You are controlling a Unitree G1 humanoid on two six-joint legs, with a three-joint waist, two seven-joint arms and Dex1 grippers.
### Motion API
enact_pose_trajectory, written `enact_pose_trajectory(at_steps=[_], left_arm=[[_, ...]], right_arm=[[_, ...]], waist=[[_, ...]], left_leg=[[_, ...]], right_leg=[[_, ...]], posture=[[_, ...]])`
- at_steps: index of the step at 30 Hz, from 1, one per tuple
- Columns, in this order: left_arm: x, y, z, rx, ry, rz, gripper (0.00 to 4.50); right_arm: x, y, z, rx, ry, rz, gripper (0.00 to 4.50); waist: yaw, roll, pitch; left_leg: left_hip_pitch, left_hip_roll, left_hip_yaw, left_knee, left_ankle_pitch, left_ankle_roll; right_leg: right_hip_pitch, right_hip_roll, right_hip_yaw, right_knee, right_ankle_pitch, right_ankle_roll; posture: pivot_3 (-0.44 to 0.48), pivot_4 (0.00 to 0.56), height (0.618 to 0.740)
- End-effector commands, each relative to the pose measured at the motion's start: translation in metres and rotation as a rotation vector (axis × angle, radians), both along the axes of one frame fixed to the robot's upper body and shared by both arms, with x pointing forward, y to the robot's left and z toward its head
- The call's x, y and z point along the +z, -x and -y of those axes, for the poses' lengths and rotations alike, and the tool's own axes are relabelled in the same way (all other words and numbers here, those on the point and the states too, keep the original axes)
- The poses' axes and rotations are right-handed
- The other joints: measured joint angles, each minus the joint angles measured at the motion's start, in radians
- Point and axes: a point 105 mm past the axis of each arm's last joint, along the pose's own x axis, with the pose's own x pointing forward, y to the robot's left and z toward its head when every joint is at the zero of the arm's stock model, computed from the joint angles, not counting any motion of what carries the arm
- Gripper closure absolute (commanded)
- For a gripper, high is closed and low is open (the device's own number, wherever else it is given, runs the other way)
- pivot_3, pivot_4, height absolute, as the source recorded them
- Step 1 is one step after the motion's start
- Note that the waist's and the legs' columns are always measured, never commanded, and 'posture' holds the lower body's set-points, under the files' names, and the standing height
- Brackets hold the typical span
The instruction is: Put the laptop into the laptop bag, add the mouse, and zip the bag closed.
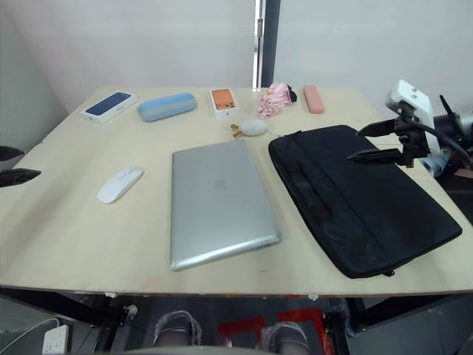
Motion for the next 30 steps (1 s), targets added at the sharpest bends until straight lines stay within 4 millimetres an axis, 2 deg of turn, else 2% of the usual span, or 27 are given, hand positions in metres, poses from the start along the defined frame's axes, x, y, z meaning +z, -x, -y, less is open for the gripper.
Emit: enact_pose_trajectory(at_steps=[1, 4, 15, 30], left_arm=[[0.0081, -0.0024, -0.0011, 0.013, -0.003, 0.023, 0.06], [0.0073, -0.0028, 0.0005, 0.007, 0.014, 0.010, 0.06], [0.0075, -0.0051, 0.0010, 0.003, 0.001, 0.010, 0.06], [0.0073, -0.0057, 0.0021, -0.006, -0.005, 0.015, 0.06]], right_arm=[[0.0179, 0.0072, -0.0023, 0.022, 0.007, 0.049, 0.00], [0.0220, 0.0059, -0.0034, 0.020, -0.007, 0.054, 0.00], [0.0174, 0.0047, 0.0031, 0.009, 0.009, 0.049, 0.00], [0.0169, 0.0065, -0.0001, 0.024, 0.019, 0.053, 0.00]], waist=[[0.000, 0.000, 0.000], [0.001, 0.000, 0.000], [0.001, 0.000, 0.000], [0.001, 0.000, 0.000]], left_leg=[[0.000, 0.000, 0.000, 0.000, 0.000, 0.000], [0.000, 0.000, 0.000, 0.000, 0.000, 0.000], [0.000, 0.000, 0.000, 0.000, 0.000, 0.000], [0.000, 0.000, 0.000, 0.000, 0.000, 0.000]], right_leg=[[0.000, 0.000, 0.000, 0.000, 0.000, 0.000], [0.000, 0.000, 0.000, 0.000, 0.000, 0.000], [0.000, 0.000, 0.000, 0.000, 0.000, 0.000], [0.000, 0.000, 0.000, 0.000, 0.000, 0.000]], posture=[[0.000, 0.150, 0.740], [0.000, 0.150, 0.740], [0.000, 0.150, 0.740], [0.000, 0.150, 0.740]])
